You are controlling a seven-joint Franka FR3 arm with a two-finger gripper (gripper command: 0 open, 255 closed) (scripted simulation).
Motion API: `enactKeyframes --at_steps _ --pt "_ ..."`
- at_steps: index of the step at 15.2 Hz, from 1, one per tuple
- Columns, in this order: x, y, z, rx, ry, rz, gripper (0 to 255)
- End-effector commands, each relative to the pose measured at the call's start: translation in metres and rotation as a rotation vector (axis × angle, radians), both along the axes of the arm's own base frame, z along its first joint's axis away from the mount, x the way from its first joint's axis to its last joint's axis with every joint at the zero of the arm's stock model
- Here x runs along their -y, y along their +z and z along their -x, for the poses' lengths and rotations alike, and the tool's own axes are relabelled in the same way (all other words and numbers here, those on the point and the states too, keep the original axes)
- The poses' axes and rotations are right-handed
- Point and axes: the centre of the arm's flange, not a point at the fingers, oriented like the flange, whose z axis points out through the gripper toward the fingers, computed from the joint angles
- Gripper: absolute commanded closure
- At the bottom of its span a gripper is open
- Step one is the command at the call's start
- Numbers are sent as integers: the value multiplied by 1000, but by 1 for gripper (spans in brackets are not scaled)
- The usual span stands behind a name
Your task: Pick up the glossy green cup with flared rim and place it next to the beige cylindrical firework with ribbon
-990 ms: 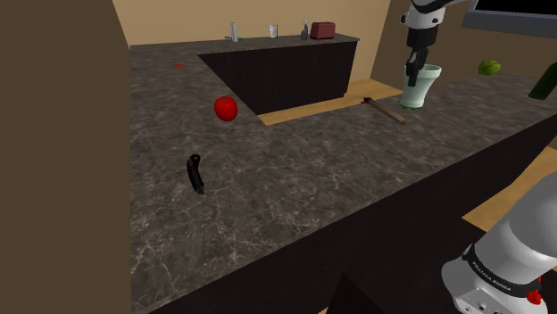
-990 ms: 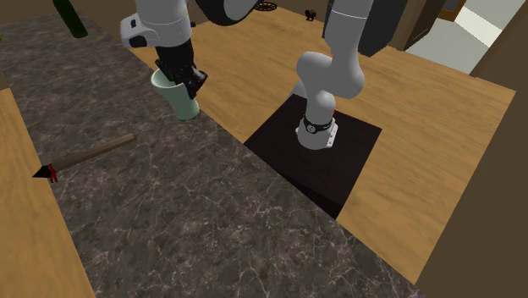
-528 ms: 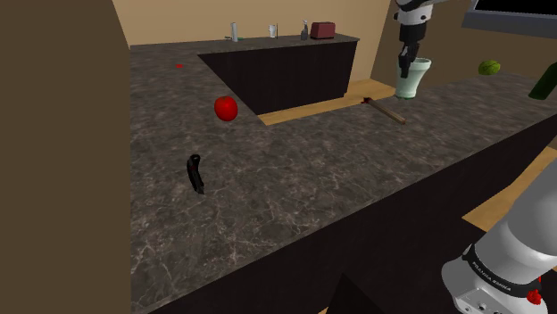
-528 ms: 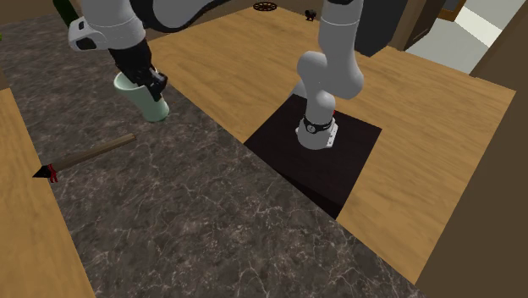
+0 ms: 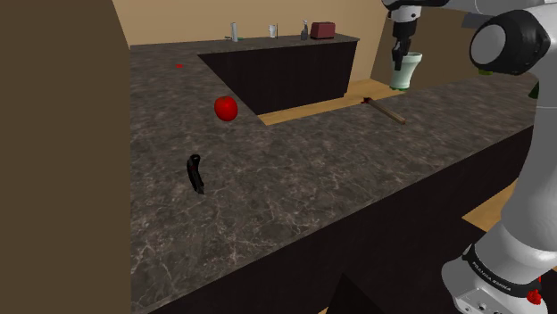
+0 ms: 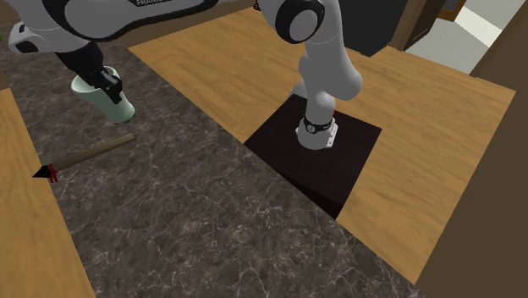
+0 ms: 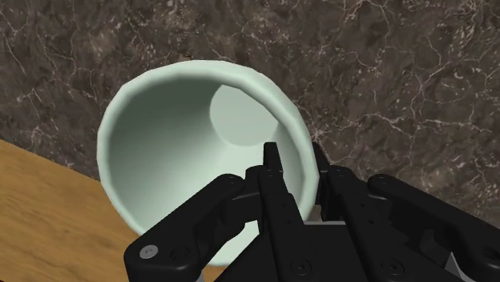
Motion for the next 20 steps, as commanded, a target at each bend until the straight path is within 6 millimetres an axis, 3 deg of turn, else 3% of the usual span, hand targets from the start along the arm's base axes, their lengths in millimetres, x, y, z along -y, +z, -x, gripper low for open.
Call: enactKeyframes --at_steps 1,20 --pt "4 -6 -6 1 2 0 255" --pt "4 -107 -6 1 2 0 255"
